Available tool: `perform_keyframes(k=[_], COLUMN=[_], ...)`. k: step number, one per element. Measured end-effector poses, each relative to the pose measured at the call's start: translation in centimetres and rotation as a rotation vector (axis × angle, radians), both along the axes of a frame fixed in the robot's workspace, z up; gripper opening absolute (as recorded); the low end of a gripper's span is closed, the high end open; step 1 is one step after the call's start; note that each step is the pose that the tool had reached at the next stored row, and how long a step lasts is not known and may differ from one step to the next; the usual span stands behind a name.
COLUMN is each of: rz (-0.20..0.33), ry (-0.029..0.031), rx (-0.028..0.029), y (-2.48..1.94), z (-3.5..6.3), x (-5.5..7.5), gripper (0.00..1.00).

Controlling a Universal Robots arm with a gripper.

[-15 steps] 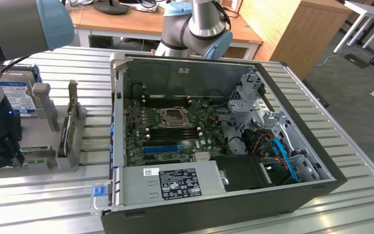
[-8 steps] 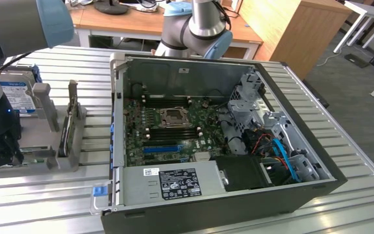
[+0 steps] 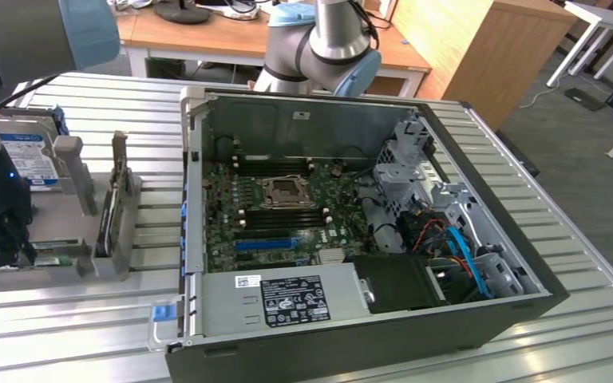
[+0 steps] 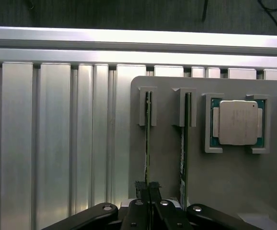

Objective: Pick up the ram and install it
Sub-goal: 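Pick up the ram and move it above insertion slot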

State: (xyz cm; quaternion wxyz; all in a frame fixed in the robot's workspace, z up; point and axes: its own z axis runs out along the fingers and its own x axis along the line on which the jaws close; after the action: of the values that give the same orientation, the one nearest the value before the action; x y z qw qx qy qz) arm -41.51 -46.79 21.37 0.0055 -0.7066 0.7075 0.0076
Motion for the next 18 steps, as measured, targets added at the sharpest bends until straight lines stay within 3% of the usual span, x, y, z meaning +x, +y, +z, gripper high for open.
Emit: perform_keyframes(k=[7,18], rz=[0.000,0.000], ry=[-0.0001,-0.0001], rx=[0.0001,0.0001], y=[0.00,0.00], z=[0.85,3.46], x=[0.0,0.0], gripper=[0.12,0.12])
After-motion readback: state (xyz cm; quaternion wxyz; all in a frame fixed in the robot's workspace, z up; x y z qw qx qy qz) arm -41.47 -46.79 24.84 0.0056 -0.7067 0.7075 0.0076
